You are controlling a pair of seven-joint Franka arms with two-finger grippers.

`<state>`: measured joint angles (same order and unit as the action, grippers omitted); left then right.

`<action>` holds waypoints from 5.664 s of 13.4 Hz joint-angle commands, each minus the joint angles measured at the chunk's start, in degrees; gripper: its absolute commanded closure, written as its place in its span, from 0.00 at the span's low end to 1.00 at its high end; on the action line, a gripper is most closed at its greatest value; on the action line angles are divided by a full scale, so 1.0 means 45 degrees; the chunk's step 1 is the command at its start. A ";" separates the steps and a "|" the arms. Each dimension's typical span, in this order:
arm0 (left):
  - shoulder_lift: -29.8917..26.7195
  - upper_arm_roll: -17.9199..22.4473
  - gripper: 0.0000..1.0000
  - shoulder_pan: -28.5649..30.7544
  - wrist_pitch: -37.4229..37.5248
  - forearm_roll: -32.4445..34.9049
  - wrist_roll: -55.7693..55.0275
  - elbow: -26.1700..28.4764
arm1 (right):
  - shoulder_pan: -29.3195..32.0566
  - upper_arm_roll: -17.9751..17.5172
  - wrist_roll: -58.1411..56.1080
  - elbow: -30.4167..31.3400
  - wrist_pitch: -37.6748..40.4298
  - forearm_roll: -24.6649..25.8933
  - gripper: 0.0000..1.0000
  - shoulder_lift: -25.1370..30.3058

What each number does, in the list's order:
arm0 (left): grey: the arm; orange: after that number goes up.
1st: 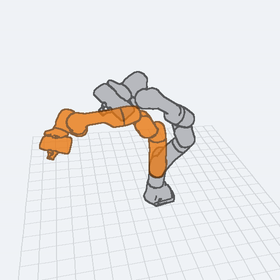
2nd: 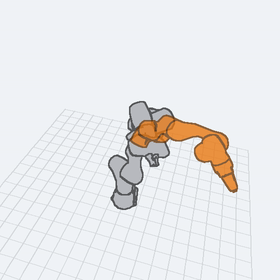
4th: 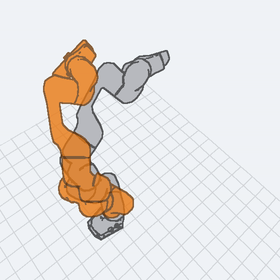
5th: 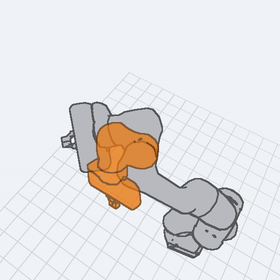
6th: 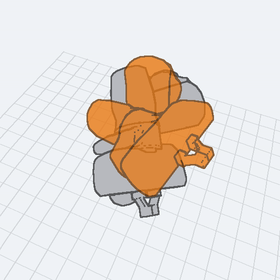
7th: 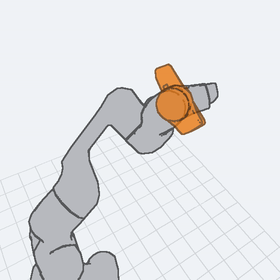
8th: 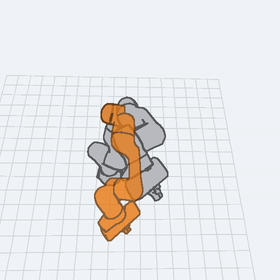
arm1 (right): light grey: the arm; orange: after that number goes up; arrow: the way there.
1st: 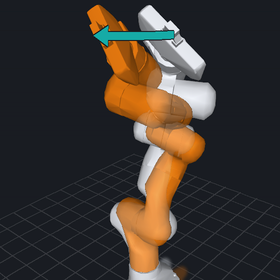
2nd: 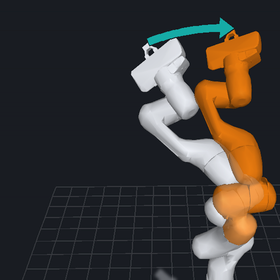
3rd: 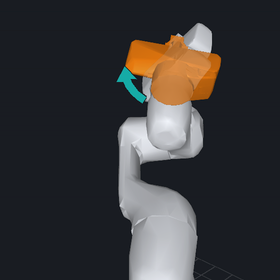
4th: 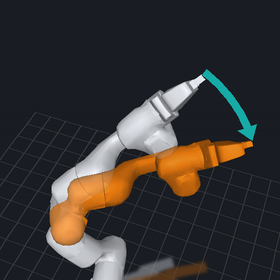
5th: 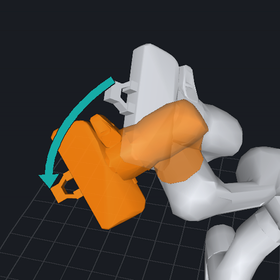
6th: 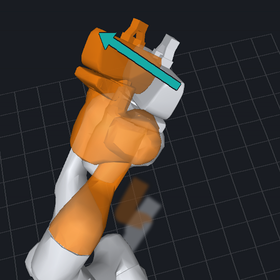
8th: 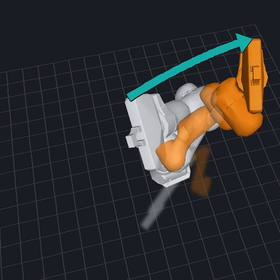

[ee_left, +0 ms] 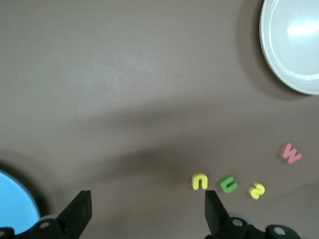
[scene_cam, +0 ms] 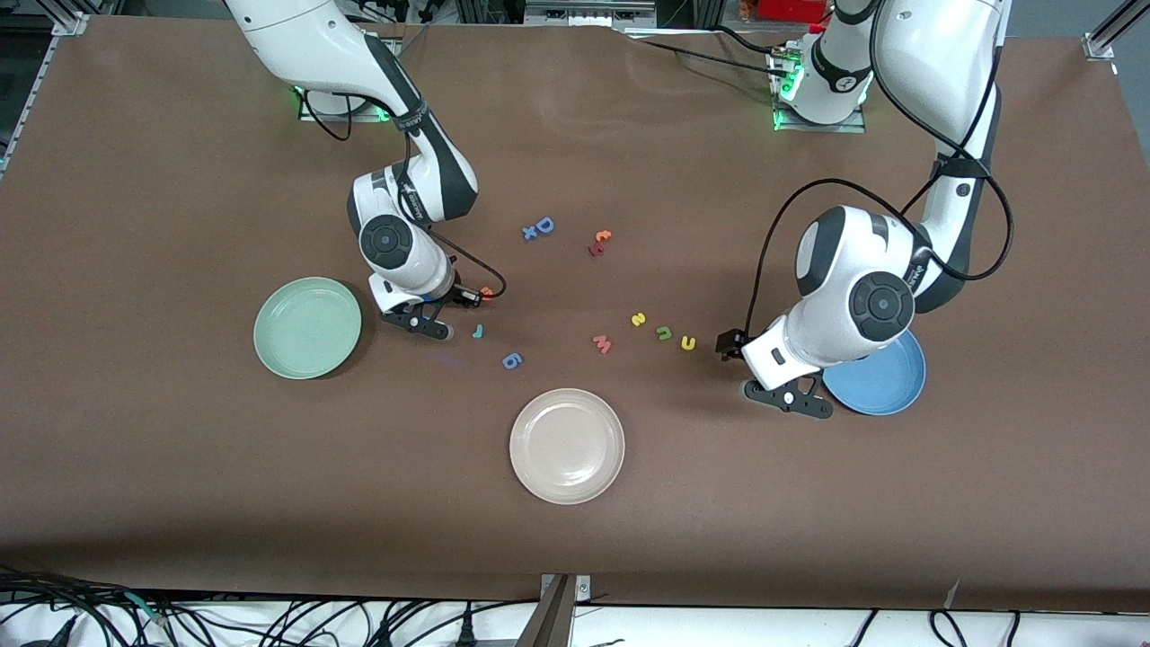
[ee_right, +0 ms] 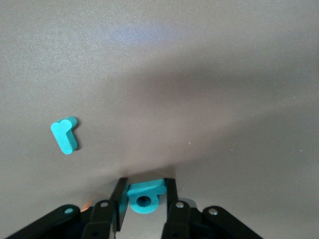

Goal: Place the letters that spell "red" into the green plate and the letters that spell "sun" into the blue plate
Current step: 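Lower the teal b onto the green plate and open the right gripper, then move the right gripper to the orange e while the left gripper reaches yellow n, then grasp the orange e with the right gripper while the left gripper grasps yellow n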

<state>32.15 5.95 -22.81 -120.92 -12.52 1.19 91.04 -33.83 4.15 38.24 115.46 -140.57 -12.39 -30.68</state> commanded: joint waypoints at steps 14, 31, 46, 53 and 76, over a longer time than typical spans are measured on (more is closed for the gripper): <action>0.1057 0.0748 0.00 -0.1649 -0.2074 0.1318 -0.2004 0.0179 | 0.0854 0.5367 -0.8687 -0.0677 0.4285 -0.0118 0.90 0.1701; -0.0152 0.0415 0.00 -0.1337 -0.3364 0.1221 -0.2004 0.2366 | 0.1191 0.5230 -0.9298 -0.0754 0.2777 -0.0431 0.02 0.0096; -0.1071 0.1999 0.00 -0.3974 -0.5608 0.0537 -0.2179 0.5374 | -0.3318 0.5191 -0.1296 -0.2592 0.4621 -0.1914 0.02 0.0941; -0.0331 0.1960 0.00 -0.4560 -0.6506 0.0518 -0.2296 0.5512 | -0.4337 0.4392 0.0992 -0.3450 0.2215 -0.3223 0.03 -0.1247; 0.0803 0.1960 0.13 -0.4814 -0.7387 0.0517 -0.2667 0.5004 | -0.5138 0.4117 0.1542 -0.1576 0.1471 -0.3243 0.32 -0.1483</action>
<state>34.42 13.67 -42.95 -153.93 -8.94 -10.68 114.94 -56.05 22.31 44.79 105.58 -133.35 -26.14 -38.78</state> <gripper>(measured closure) 0.110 0.207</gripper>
